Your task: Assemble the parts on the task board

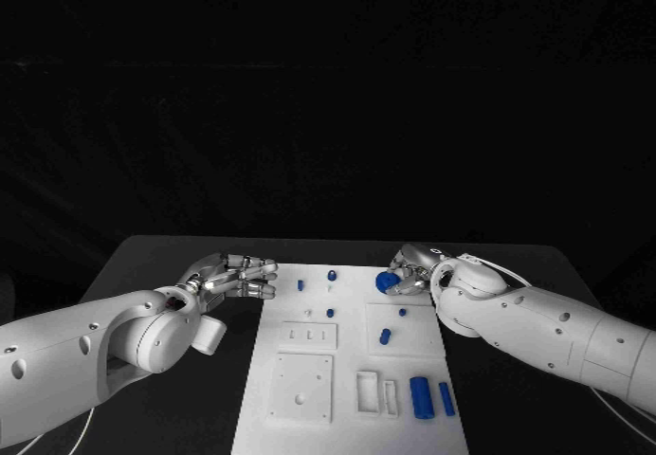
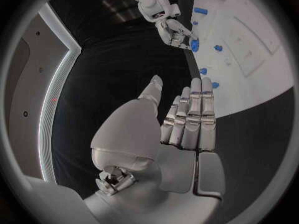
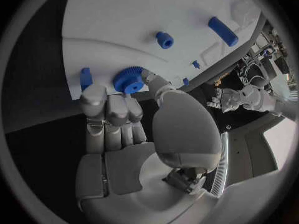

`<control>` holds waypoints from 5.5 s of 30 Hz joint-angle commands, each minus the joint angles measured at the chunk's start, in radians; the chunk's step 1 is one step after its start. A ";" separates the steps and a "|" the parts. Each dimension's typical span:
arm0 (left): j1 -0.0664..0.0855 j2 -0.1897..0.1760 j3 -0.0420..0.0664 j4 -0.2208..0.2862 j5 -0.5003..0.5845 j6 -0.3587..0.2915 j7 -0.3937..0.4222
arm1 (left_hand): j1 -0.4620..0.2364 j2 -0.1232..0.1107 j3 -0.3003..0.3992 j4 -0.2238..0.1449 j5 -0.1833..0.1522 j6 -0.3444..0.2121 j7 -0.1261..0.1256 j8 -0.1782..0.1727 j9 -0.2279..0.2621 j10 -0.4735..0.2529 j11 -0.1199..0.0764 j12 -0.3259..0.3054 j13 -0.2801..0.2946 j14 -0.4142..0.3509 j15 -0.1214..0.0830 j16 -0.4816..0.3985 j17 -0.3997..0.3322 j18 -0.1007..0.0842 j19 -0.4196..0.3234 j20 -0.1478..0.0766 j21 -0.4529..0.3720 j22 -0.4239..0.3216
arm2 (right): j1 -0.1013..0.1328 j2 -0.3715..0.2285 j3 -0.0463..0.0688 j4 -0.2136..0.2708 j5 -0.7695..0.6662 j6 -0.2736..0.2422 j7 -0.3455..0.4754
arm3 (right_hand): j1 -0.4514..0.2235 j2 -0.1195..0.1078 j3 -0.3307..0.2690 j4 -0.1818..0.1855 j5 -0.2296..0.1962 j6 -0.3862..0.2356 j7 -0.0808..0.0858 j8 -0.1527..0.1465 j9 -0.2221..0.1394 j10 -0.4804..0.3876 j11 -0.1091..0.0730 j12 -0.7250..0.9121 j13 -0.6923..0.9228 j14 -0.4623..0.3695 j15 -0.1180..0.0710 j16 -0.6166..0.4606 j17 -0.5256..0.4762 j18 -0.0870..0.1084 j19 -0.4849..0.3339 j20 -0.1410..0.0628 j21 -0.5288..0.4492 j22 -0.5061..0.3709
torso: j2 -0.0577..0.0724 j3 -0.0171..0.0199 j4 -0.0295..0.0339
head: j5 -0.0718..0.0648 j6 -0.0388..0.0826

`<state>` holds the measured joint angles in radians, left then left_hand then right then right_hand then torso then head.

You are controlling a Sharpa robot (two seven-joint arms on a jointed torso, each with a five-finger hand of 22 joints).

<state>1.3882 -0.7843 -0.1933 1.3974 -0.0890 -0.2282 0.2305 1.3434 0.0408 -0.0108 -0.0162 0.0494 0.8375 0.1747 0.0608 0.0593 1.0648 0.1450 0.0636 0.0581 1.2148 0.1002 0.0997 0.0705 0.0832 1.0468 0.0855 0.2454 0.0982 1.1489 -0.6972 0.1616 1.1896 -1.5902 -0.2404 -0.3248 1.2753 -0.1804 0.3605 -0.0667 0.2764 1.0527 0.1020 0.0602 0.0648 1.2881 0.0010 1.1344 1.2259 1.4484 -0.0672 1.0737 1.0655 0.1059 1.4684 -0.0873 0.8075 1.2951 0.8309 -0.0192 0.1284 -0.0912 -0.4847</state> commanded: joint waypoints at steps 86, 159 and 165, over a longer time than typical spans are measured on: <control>-0.001 0.024 0.001 -0.006 -0.010 0.006 -0.015 | 0.006 -0.006 0.004 -0.002 -0.001 -0.008 -0.001 -0.002 -0.002 -0.009 0.002 -0.004 0.001 -0.008 0.007 -0.006 -0.001 -0.014 -0.007 0.003 0.003 -0.003 | -0.002 0.235 -0.054 0.013 -0.292 -0.103 -0.089 | -0.018 0.014 0.104 -0.036 0.012 0.088 -0.018 0.002 -0.001 0.004 -0.020 -0.013 -0.005 0.003 -0.018 -0.015 -0.003 0.006 0.054 -0.016 -0.021 -0.009 | 0.002 -0.0054 0.0102 | 0.019 0.015; -0.001 0.015 0.001 -0.012 -0.011 0.006 -0.017 | 0.002 -0.009 0.003 0.004 -0.001 -0.016 0.000 -0.002 -0.002 -0.011 0.002 -0.004 0.001 -0.008 0.008 -0.006 -0.001 -0.014 -0.008 0.003 0.003 -0.005 | -0.004 0.175 -0.052 0.015 -0.084 -0.082 -0.019 | -0.174 0.093 0.579 -0.086 0.018 -0.031 -0.013 0.002 -0.003 -0.016 -0.040 -0.029 -0.012 0.000 -0.035 -0.032 -0.004 0.004 0.051 -0.032 -0.030 -0.017 | 0.002 -0.0076 0.0120 | 0.014 0.006; -0.001 0.016 0.001 -0.012 -0.011 0.007 -0.015 | -0.002 -0.010 0.001 0.008 -0.002 -0.015 0.000 -0.002 -0.002 -0.011 0.002 -0.004 0.001 -0.008 0.008 -0.007 -0.001 -0.014 -0.007 0.003 0.003 -0.005 | -0.005 0.180 -0.052 -0.002 -0.087 -0.065 -0.024 | -0.181 0.095 0.575 -0.103 0.055 -0.044 -0.015 0.001 -0.003 -0.015 -0.042 -0.029 -0.011 0.000 -0.037 -0.033 -0.003 0.002 0.050 -0.035 -0.030 -0.011 | 0.001 -0.0078 0.0130 | 0.017 0.006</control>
<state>1.3869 -0.7707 -0.1935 1.3841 -0.0971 -0.2271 0.2072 1.3434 0.0408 -0.0108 -0.0162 0.0494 0.8287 0.1765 0.0608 0.0586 1.0612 0.1486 0.0636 0.0581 1.2110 0.1040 0.0997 0.0705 0.0833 1.0433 0.0891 0.2454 0.0945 1.1456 -0.5182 0.1100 1.1904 -1.6808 -0.3375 -0.3560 1.0992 -0.0830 0.9370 -0.1661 0.3270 1.0143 0.0865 0.0638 0.0616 1.2687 -0.0360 1.0997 1.2136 1.4498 -0.0979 1.0466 1.0617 0.0996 1.4667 -0.1145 0.7740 1.2830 0.8323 -0.0267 0.1404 -0.0744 -0.4787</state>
